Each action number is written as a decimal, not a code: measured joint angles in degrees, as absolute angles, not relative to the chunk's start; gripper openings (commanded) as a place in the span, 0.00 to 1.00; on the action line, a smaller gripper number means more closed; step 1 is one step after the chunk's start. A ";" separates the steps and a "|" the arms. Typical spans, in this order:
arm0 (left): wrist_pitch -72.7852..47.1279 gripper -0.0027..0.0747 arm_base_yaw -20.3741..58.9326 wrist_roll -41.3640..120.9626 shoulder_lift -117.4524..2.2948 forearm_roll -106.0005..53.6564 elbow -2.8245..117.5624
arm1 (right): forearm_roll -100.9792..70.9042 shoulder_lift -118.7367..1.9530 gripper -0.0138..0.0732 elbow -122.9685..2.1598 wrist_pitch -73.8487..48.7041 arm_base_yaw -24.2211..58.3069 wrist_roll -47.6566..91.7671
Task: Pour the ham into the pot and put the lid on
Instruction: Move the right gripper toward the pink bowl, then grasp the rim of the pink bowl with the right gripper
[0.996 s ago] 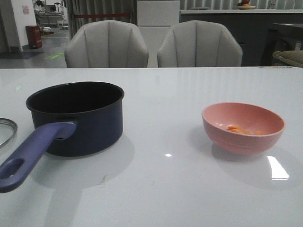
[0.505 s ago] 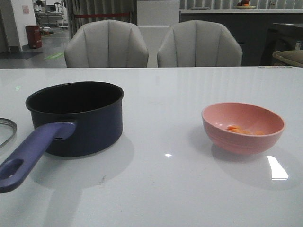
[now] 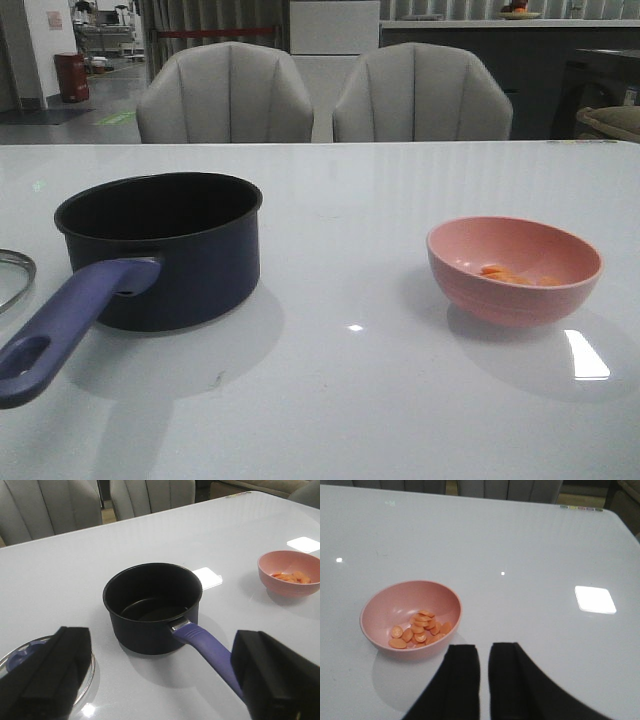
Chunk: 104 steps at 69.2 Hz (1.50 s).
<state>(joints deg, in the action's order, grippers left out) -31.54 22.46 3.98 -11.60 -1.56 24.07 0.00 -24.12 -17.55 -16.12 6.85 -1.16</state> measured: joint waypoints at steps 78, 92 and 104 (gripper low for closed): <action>-31.94 0.82 22.46 3.98 -11.60 -1.52 24.07 | -13.92 -99.34 0.58 -58.70 -24.88 6.85 -1.38; -31.94 0.82 22.46 3.98 -11.60 -1.52 24.07 | -13.92 -101.39 0.31 -60.06 -25.74 6.85 -1.38; -31.94 0.82 22.46 3.98 -11.60 -1.43 23.94 | -14.05 -101.39 0.32 -60.21 -26.11 6.85 -1.48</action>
